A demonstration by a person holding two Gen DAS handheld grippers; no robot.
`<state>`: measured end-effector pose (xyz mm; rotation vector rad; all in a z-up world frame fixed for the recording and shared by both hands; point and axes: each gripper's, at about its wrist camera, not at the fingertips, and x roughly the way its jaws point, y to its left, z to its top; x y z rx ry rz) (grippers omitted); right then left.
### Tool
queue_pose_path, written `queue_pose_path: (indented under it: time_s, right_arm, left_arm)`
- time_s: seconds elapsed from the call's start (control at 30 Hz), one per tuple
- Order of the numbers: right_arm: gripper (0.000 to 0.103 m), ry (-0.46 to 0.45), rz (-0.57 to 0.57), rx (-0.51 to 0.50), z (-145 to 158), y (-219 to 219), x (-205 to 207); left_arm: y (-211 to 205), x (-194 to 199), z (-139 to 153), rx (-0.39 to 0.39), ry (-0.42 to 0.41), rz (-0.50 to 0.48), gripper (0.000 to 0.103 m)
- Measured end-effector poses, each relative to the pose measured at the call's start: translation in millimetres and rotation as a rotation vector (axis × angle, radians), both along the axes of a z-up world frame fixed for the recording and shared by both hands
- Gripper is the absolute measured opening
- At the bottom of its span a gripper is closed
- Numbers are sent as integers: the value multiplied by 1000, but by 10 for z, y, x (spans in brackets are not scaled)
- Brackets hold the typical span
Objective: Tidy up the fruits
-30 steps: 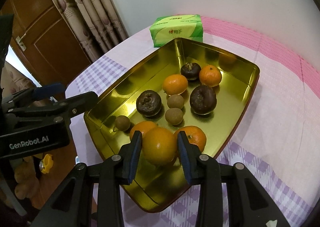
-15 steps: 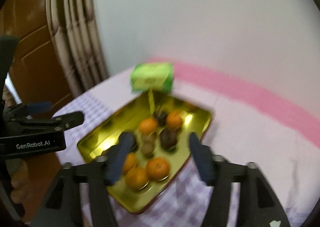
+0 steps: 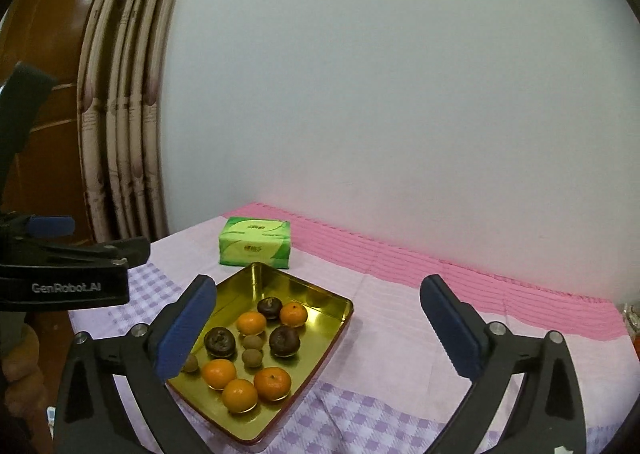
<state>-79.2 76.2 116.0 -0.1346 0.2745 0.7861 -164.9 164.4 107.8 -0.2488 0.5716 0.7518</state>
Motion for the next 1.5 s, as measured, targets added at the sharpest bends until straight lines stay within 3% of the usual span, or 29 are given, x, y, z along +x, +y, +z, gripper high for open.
queue_pose_path:
  time_s: [0.3,1.2,1.33,1.5]
  right_arm:
    - [102,3,-11,4,19,-33,-9]
    - [102,32,-29,-32,-24,-23,-3]
    - [102,71,-26,-55,-114,-43,100]
    - [102,131,-79,-146,-471,-253,525]
  left_arm:
    - [-74,-32,59,11,-30,-24,102]
    - [-146,12,12,32,-6,-23,102]
    - [-149,43,-27,24,14,-34,102]
    - [-149,51,-36,7,19,-32,102]
